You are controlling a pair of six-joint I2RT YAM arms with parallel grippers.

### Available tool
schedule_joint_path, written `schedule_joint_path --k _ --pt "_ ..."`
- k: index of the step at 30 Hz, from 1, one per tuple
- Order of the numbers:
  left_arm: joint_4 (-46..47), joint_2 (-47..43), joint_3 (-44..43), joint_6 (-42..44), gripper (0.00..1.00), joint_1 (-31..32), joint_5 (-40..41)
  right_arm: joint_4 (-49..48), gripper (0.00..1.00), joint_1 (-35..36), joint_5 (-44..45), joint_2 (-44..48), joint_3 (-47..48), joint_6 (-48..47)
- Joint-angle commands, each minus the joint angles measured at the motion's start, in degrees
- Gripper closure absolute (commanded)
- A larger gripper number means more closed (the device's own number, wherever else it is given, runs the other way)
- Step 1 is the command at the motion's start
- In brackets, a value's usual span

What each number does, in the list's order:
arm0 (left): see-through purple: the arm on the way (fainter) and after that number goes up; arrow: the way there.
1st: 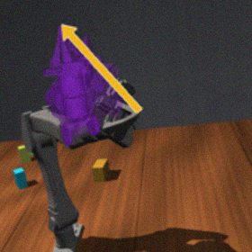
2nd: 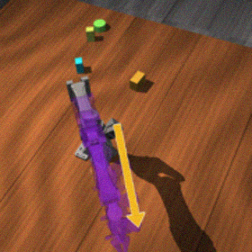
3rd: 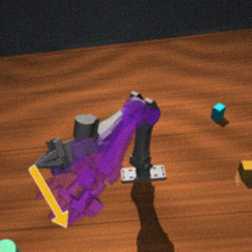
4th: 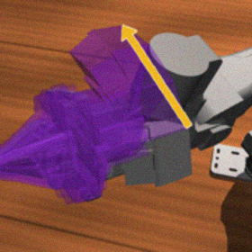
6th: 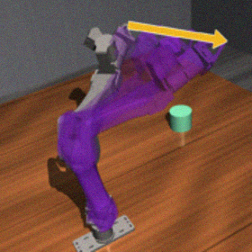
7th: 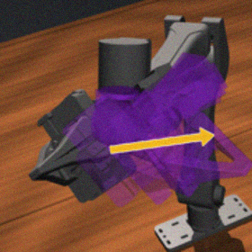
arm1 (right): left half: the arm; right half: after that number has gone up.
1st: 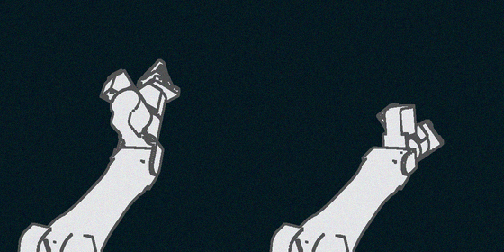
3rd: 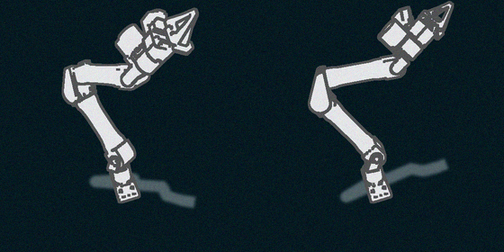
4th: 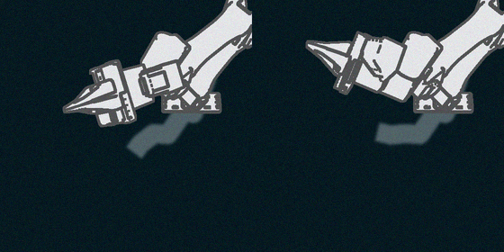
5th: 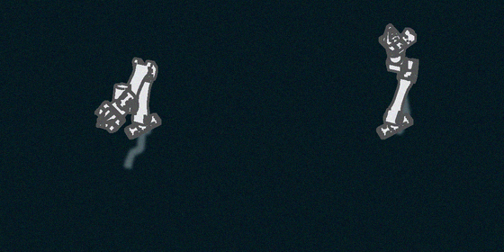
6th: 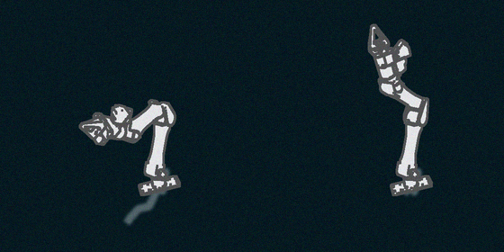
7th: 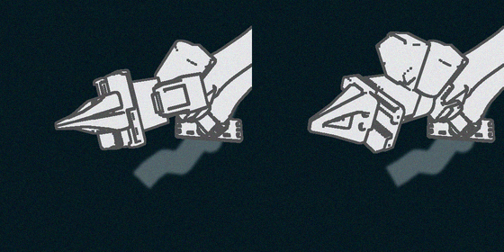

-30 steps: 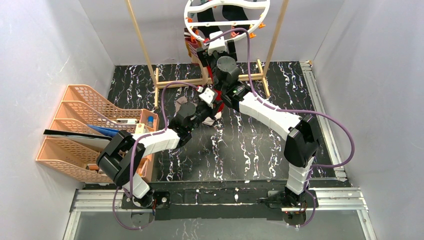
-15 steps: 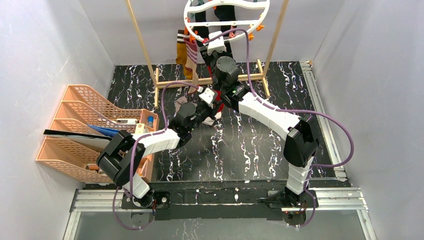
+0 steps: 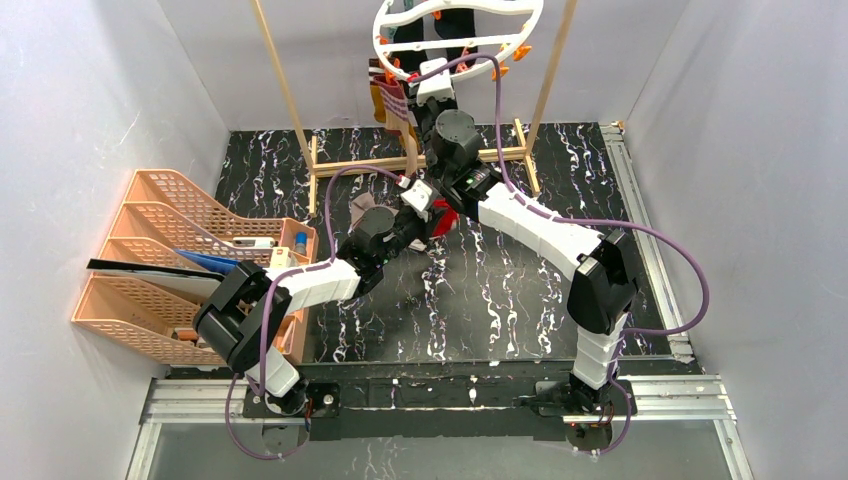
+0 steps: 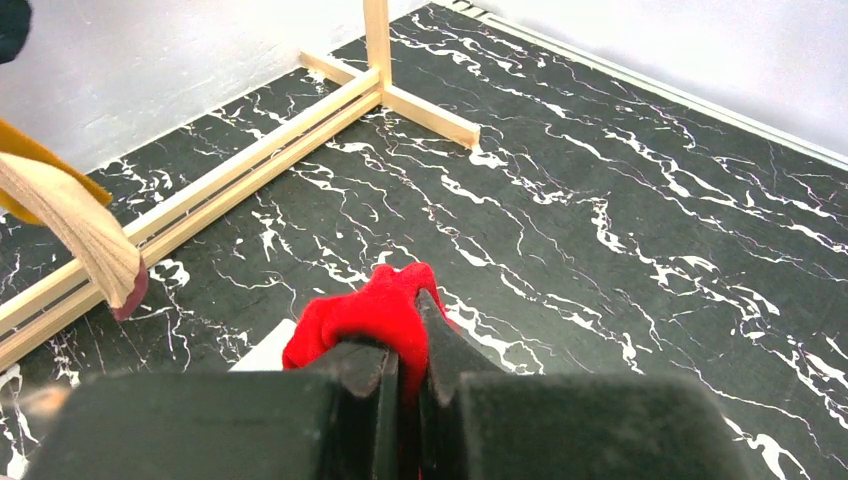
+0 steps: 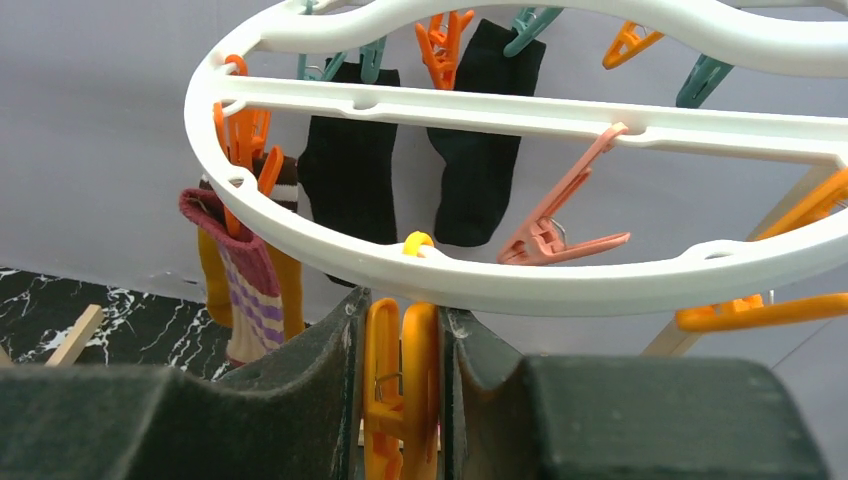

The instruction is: Remove the socks clipped to the hanger

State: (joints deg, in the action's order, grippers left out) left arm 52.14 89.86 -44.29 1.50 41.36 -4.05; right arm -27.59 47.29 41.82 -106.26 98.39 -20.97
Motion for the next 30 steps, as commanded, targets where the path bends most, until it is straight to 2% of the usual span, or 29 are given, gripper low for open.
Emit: schedule_joint_path --k 1,5,6,7,8,9,10,12,16,17,22,26,30 --pt "0.1 -1.1 0.7 0.4 1.00 0.2 -0.3 -1.7 0.99 0.2 0.1 0.2 2.3 0.8" --pt "-1.0 -1.3 0.6 0.3 1.00 0.3 0.7 -1.5 0.99 0.3 -0.2 0.5 2.0 1.2" --pt "-1.7 -1.3 0.4 0.1 1.00 0.2 1.4 -1.5 0.96 0.3 -0.3 0.6 1.9 1.3" --pt "-2.6 -1.3 0.1 0.0 0.90 0.3 2.1 -1.5 0.83 0.3 -0.8 0.8 1.7 1.5" --pt "-3.4 -1.3 -0.1 -0.3 0.72 0.3 3.0 -1.4 0.68 0.2 -1.3 1.0 1.5 1.7" --pt "-3.9 -1.5 -0.3 -0.9 0.32 0.2 5.1 -1.1 0.54 0.2 -1.6 1.1 1.4 1.9" --pt "-4.3 -1.7 -0.2 -1.1 0.06 0.2 7.6 -0.7 0.39 0.1 -1.8 1.3 1.5 2.0" --pt "-4.7 -2.2 -0.2 -1.1 0.02 0.2 10.6 -0.1 0.24 0.1 -2.2 1.4 1.7 2.3" --pt "-5.1 -3.7 0.4 -0.1 0.02 0.3 16.1 2.1 0.04 -0.4 -3.6 2.1 1.8 3.9" --pt "-5.1 -4.2 0.5 0.4 0.02 0.3 17.6 2.3 0.02 -0.5 -3.9 2.5 1.4 4.4" --pt "-5.4 -7.1 1.7 1.3 0.02 -0.9 22.3 2.0 0.01 -1.2 -6.0 7.0 -4.5 7.3" --pt "-6.7 -8.1 2.2 -6.8 0.02 -8.4 13.6 -0.1 0.01 -1.3 -7.3 11.8 -11.6 9.4" --pt "-3.9 -4.5 2.5 -10.3 0.02 -13.0 18.7 1.1 0.01 -1.4 -9.9 17.0 -18.8 14.1"
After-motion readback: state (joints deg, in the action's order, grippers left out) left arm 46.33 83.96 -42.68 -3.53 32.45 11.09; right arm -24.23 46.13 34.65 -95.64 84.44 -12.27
